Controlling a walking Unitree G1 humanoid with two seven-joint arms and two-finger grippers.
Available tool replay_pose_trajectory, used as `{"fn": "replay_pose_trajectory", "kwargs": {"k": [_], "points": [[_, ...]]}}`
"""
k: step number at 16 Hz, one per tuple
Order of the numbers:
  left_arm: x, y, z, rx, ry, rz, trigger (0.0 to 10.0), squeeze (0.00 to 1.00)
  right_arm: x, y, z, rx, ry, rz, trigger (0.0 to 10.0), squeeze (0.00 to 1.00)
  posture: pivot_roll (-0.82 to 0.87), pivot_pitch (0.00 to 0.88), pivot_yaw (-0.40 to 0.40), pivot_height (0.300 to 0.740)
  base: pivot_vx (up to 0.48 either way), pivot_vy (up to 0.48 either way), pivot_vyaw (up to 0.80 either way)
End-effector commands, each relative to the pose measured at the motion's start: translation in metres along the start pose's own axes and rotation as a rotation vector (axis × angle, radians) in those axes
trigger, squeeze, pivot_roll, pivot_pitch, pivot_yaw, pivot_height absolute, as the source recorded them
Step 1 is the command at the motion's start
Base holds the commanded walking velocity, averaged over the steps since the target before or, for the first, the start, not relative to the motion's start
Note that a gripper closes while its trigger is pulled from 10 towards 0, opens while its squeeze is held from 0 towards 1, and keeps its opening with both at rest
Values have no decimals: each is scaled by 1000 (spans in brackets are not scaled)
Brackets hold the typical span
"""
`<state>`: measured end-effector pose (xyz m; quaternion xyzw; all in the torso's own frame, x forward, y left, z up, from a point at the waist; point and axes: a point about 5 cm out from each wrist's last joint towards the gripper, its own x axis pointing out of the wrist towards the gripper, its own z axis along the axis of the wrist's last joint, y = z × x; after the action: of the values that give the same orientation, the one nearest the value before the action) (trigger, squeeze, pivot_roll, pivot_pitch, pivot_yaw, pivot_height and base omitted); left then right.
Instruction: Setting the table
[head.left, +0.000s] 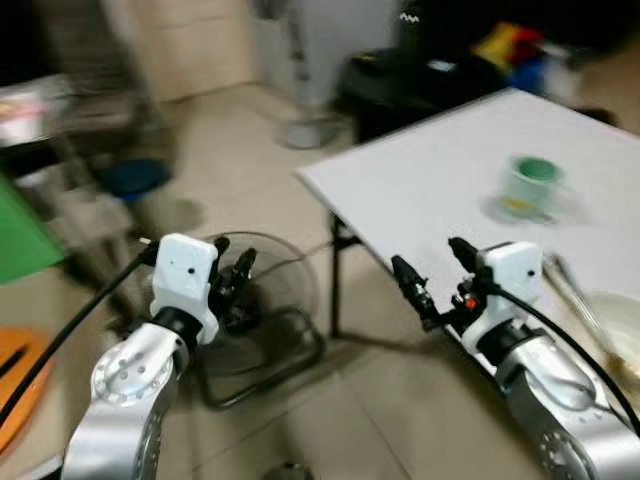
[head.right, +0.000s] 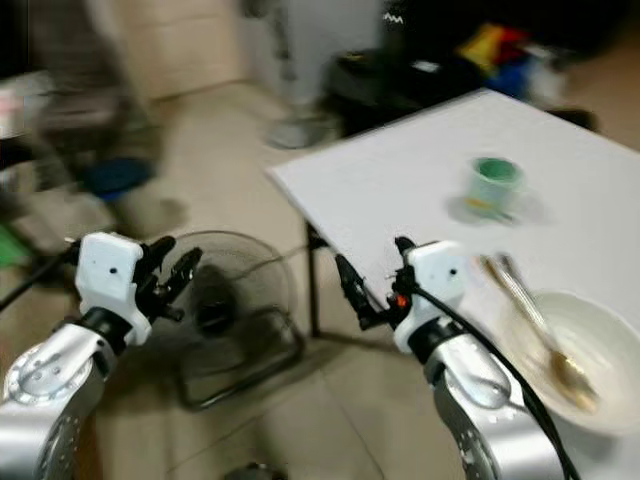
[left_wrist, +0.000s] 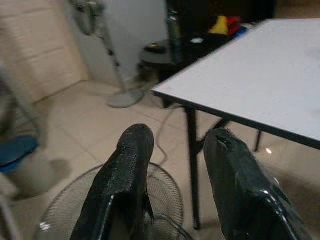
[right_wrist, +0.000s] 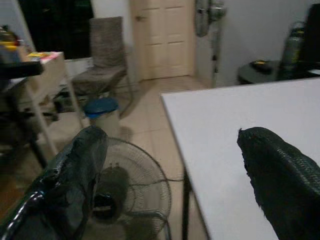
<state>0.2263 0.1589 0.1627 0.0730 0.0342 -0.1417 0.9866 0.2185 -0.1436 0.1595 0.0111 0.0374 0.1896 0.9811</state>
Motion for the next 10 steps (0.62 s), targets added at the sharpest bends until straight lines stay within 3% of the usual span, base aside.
{"fn": "replay_pose_trajectory", "kwargs": {"k": [1,6,8,10], "points": [[-2,4,-3,4,23,20,10000,0,2,4,2,18,-13,24,10000,0,99,0,53,740,0,0,800],[-1,3,-2,-8,19,21,10000,0,2,3,-2,10,0,58,10000,0,98,0,45,740,0,0,800],[-1,3,-2,-5,20,16,10000,0,1,1,-6,10,7,63,10000,0,97,0,45,740,0,264,800],[-1,4,-1,-3,19,20,10000,0,2,0,-7,23,3,53,10000,0,101,0,42,740,0,270,266]]}}
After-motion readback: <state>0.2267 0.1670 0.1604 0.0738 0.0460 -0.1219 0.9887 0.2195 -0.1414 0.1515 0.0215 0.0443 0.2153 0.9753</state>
